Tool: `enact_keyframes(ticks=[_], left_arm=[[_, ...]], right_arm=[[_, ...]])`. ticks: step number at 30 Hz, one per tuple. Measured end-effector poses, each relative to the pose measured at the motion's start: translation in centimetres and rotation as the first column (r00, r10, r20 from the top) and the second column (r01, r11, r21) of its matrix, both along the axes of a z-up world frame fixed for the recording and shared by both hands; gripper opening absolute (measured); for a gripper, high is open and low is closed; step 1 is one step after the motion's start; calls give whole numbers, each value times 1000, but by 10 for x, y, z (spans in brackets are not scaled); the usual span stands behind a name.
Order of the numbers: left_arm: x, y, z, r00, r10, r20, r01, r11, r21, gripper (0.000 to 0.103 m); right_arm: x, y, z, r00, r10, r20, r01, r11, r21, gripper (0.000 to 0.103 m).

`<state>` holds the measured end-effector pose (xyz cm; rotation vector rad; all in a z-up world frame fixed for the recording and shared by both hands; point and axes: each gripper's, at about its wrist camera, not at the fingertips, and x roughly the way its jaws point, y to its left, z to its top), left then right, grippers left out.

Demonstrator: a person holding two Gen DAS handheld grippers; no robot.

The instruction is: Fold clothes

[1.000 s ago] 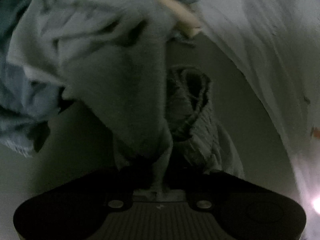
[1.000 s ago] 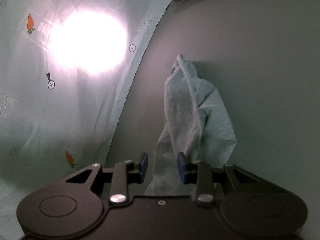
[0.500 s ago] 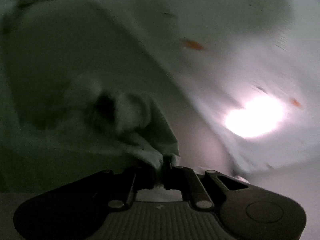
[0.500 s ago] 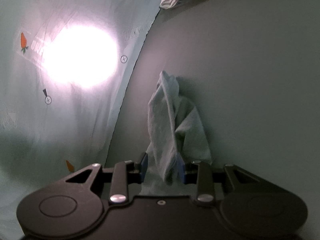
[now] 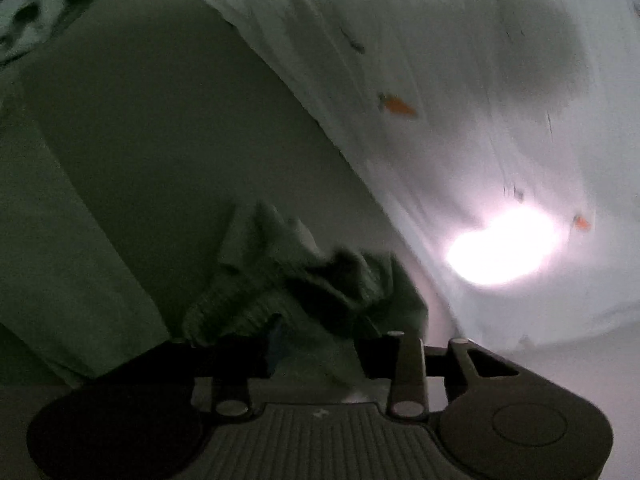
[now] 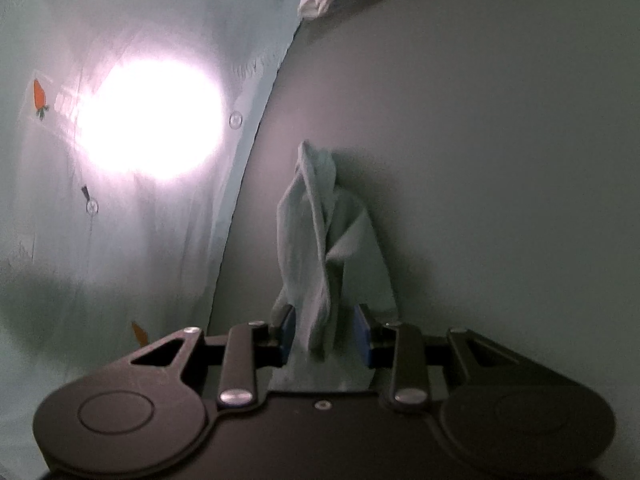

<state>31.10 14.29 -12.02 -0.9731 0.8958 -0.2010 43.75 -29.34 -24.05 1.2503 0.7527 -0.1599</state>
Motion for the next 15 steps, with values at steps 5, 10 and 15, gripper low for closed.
enact_keyframes(ticks=[5,10,15], left_arm=[[2,16,-21,997,47,-62,-59,979,-197,42],[10,13,-46,988,17,-154,-65,947,-315,45],[28,-4,-62,978,-46,-205,-46,906,-422,51]], right_arm=[[2,30,-16,1000,25,16,-27,984,176,34],[-3,68,-44,999,-21,27,5,870,493,40],[-2,92,-54,1000,10,0,-8,829,559,42]])
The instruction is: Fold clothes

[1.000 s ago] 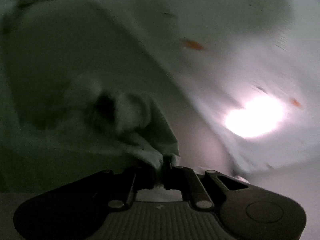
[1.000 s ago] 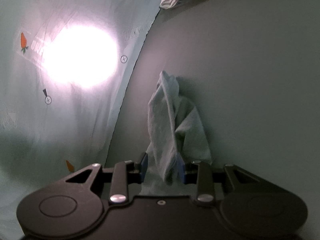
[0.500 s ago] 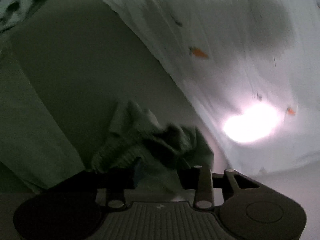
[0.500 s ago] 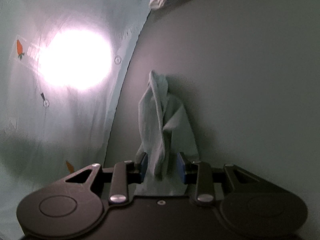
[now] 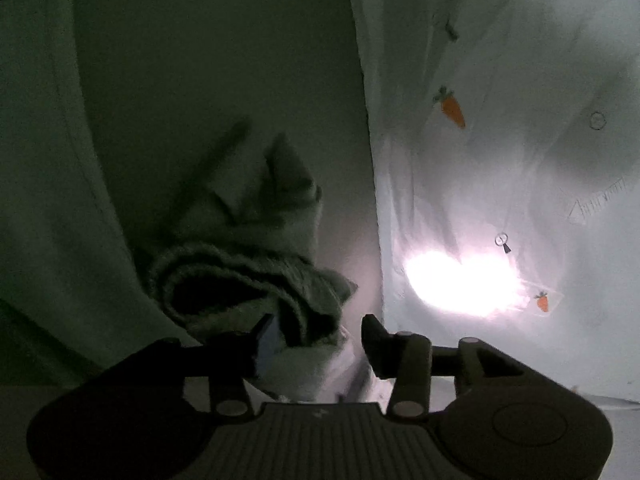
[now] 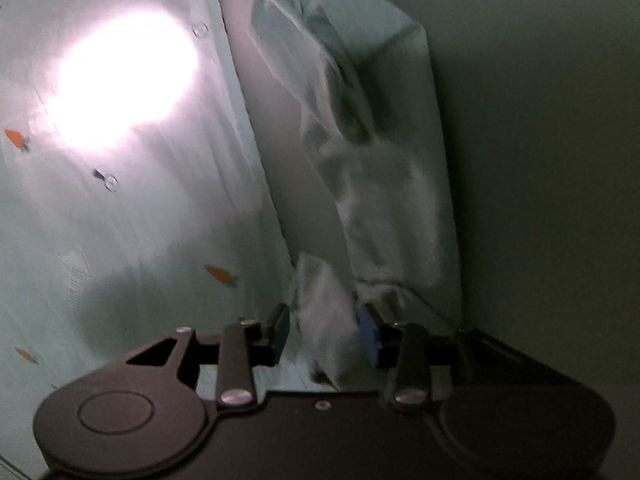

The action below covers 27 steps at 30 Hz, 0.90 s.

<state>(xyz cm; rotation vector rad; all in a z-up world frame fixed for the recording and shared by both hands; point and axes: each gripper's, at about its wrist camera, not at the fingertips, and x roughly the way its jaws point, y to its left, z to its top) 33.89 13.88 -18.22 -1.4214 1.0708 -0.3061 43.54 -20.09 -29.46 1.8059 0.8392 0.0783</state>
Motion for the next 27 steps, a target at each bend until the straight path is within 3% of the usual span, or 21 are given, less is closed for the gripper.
enact_keyframes(ticks=[8,15,21,23,27], left_arm=[[51,-50,-18,996,-69,-60,65,996,-62,61],[62,-75,-32,983,-130,-130,128,992,-19,73],[74,-69,-38,984,-80,-158,74,997,-38,71],[78,-61,-37,985,-48,-168,43,999,-33,62],[82,-45,-47,975,-1,-224,-15,998,-69,54]], right_arm=[[-1,-3,-5,999,-33,-16,33,999,33,44],[-2,-10,-10,997,-64,-40,66,997,45,46],[4,-3,-10,999,-25,-37,27,998,50,50],[7,2,-8,999,4,-40,-3,999,33,50],[10,19,-8,997,42,-65,-40,999,32,55]])
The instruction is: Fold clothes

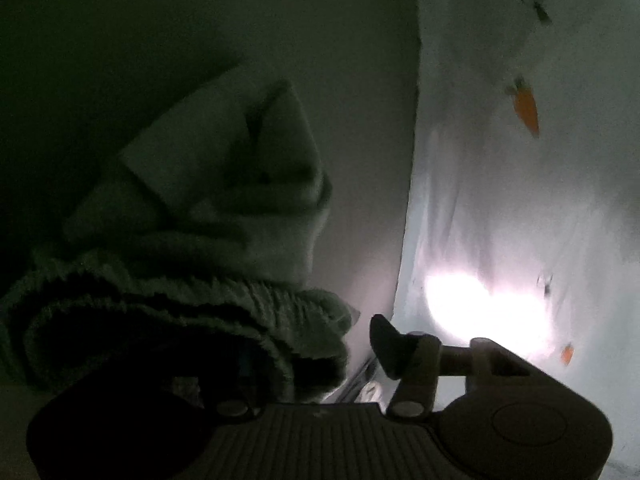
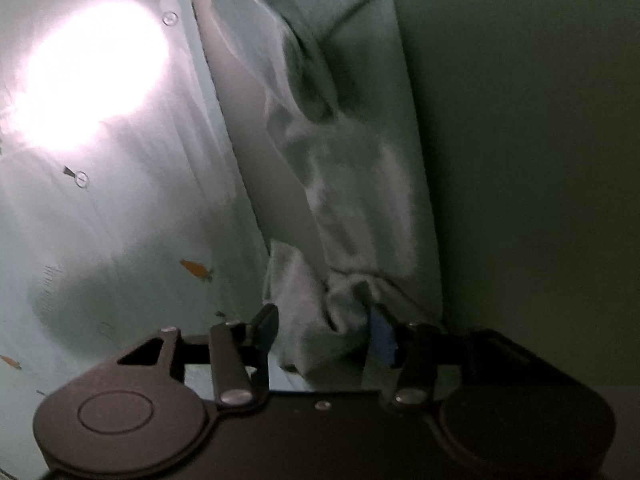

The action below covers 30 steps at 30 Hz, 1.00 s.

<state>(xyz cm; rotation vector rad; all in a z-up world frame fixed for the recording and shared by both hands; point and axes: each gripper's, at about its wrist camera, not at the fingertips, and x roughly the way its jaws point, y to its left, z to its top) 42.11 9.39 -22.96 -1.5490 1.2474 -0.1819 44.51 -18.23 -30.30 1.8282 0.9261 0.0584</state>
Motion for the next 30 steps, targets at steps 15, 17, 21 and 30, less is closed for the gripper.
enact_keyframes(ticks=[15,17,21,30], left_arm=[[4,3,-6,995,-94,-24,94,995,15,15],[2,10,-3,997,-81,-10,81,997,13,13],[2,31,13,997,-62,42,60,997,44,11],[20,98,112,953,-27,302,-32,981,191,8]], right_arm=[[-24,21,-3,995,32,-95,-37,998,-50,66],[-20,30,-6,997,39,-72,-42,999,-32,58],[-10,43,-5,999,40,-29,-41,999,-27,13],[25,4,91,968,18,252,62,950,-307,2]])
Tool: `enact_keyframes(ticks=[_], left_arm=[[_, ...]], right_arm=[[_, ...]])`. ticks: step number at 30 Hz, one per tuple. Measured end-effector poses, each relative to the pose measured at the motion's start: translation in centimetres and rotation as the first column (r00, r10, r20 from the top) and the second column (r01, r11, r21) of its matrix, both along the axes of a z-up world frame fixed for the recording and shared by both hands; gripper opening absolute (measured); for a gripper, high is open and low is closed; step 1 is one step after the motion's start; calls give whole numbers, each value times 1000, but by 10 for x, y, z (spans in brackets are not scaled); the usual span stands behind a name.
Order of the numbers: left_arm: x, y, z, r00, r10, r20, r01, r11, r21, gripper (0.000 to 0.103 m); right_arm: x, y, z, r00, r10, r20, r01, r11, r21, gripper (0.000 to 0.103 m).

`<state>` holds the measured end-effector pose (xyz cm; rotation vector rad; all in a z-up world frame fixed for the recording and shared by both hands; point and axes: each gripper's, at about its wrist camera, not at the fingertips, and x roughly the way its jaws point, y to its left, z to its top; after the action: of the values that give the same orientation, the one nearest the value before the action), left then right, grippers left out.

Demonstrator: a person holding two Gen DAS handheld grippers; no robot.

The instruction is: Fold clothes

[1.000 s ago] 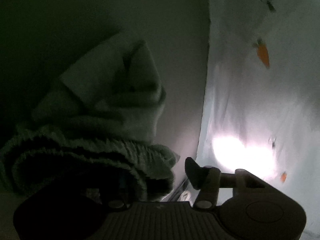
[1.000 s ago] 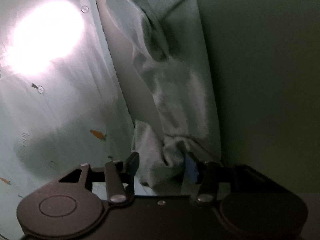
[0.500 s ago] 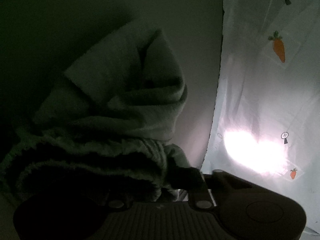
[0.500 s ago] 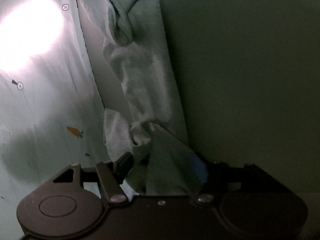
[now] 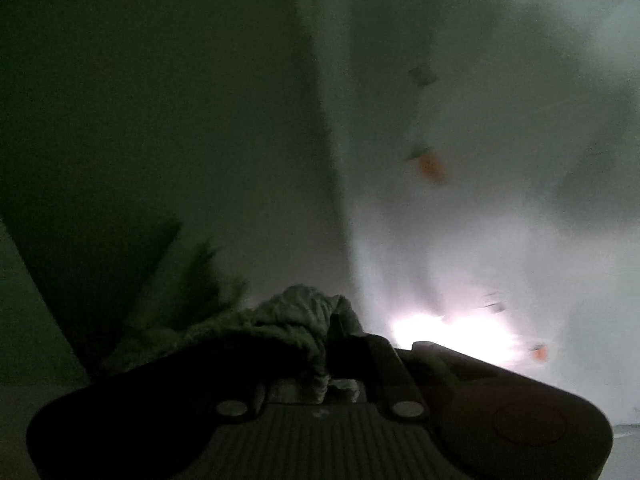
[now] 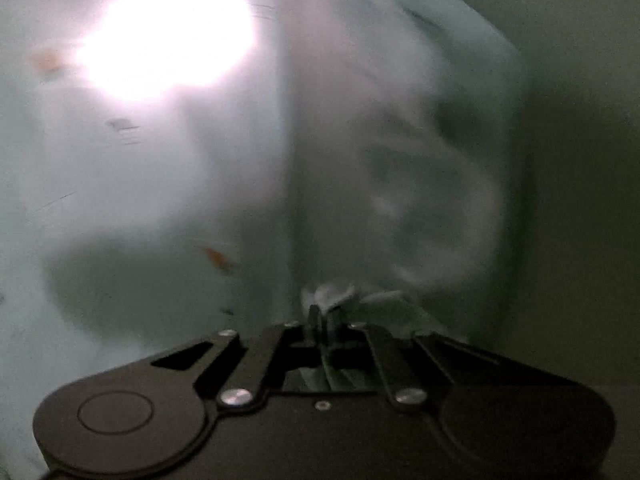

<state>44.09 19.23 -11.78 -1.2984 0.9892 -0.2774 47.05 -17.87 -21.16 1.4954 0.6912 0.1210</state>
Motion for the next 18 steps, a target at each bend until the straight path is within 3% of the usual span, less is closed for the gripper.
enact_keyframes(ticks=[3,5,7,10,13,15,18], left_arm=[[3,19,57,986,18,166,-23,999,28,8],[0,35,96,960,34,277,-45,998,34,8],[-7,50,131,925,51,377,-70,997,36,8],[-26,75,174,850,85,520,-112,993,21,9],[-49,94,194,792,86,604,-192,975,113,9],[-67,109,187,806,76,588,-239,949,205,9],[-85,127,143,903,117,413,-272,901,339,9]], right_arm=[[26,-16,70,978,14,210,16,990,-138,2],[36,-21,123,932,32,360,55,972,-229,2],[40,-21,171,877,54,477,94,955,-280,2],[33,-14,224,777,78,624,142,945,-295,2],[26,3,245,711,134,690,151,930,-336,2],[23,3,236,733,178,656,112,920,-375,2],[30,22,185,835,287,469,-39,882,-470,4]])
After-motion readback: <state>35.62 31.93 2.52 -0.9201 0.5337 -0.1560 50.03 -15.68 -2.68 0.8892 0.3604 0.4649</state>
